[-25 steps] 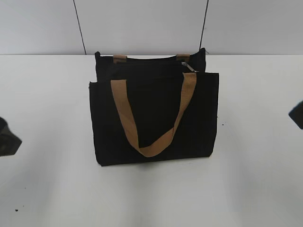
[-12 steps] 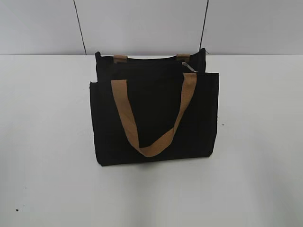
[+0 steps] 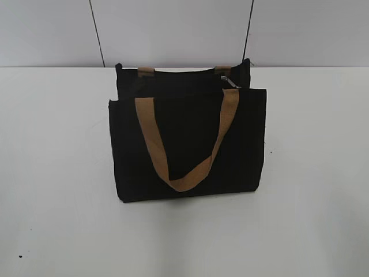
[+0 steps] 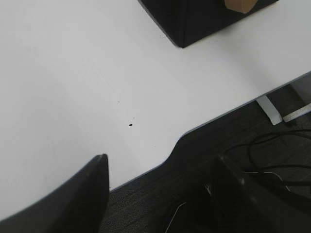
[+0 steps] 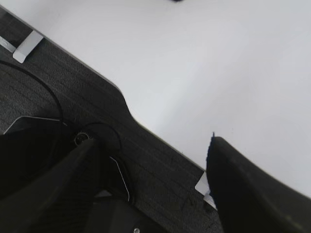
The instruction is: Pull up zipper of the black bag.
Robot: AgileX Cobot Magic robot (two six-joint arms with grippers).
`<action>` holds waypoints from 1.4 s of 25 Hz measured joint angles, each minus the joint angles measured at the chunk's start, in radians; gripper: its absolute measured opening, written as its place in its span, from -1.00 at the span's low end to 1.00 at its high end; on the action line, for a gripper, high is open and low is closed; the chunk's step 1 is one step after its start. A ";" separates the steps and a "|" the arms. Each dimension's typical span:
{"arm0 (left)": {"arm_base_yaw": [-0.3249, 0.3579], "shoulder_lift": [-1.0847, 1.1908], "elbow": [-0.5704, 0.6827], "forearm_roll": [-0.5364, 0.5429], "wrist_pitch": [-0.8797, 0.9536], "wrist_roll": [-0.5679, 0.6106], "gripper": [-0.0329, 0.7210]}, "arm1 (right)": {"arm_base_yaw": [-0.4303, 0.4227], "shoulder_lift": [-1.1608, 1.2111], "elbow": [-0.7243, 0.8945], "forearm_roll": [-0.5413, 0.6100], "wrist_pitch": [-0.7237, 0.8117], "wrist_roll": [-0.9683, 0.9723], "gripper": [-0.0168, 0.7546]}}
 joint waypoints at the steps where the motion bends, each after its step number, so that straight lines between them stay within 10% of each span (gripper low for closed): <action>1: 0.000 0.000 0.004 -0.005 -0.006 0.014 0.44 | 0.000 -0.001 0.005 0.005 -0.018 0.001 0.41; 29: 0.002 0.000 0.055 -0.027 -0.161 0.104 0.29 | 0.000 0.004 0.032 0.043 -0.081 0.001 0.35; 35: 0.124 -0.008 0.055 -0.027 -0.161 0.104 0.27 | -0.065 0.004 0.032 0.059 -0.081 0.001 0.35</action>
